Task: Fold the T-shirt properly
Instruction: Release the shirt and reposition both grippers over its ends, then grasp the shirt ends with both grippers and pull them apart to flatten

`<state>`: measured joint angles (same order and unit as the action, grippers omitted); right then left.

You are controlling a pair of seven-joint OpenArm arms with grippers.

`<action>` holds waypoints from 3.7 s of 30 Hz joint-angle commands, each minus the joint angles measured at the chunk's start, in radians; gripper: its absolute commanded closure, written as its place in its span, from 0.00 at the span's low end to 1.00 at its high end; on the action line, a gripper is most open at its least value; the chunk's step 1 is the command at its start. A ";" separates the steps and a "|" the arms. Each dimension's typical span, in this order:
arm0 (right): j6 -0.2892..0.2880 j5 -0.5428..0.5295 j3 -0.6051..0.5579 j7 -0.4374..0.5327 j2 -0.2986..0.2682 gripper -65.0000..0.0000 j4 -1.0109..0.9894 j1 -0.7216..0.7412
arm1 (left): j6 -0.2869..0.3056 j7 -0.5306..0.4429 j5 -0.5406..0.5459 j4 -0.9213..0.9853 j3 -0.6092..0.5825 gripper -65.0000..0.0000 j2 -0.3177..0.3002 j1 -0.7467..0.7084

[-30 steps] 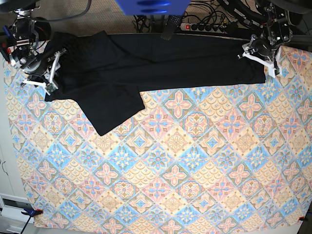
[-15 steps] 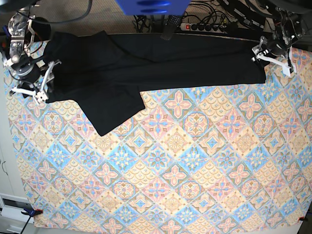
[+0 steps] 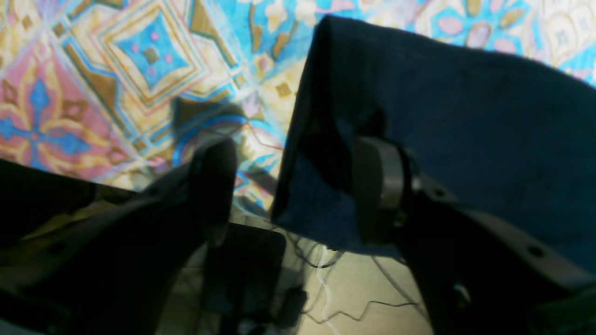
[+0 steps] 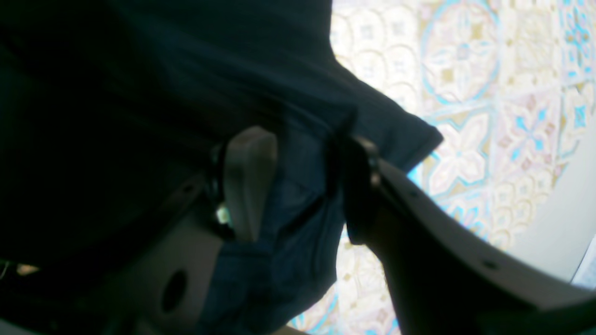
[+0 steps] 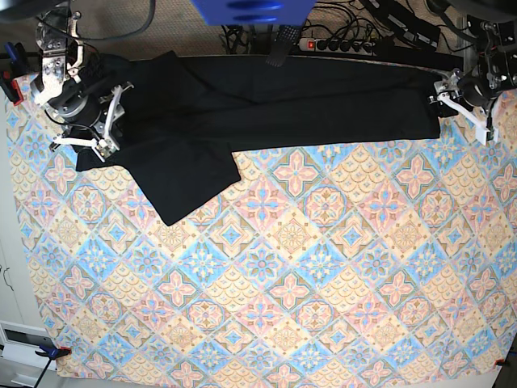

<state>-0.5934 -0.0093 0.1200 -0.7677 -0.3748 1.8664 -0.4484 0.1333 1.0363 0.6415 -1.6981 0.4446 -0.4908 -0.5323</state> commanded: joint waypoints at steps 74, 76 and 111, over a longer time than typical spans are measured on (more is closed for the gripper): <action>0.003 -0.005 -0.033 0.014 0.076 0.60 0.078 -0.083 | 0.130 -0.124 -0.111 0.175 0.113 0.99 0.002 0.107; 0.003 -0.005 -0.033 0.014 0.076 0.60 0.078 -0.083 | 0.130 -0.121 -0.111 0.145 0.121 0.99 0.008 0.103; 0.002 -0.005 0.140 0.014 0.059 0.60 0.075 -0.059 | 0.125 0.046 0.131 -0.291 -0.180 0.98 0.260 0.039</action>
<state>-0.5949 -0.0109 0.2508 -0.7639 -0.2958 1.9263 -0.5049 0.2588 1.0924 0.7609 -1.9789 0.2619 -0.2218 -0.4934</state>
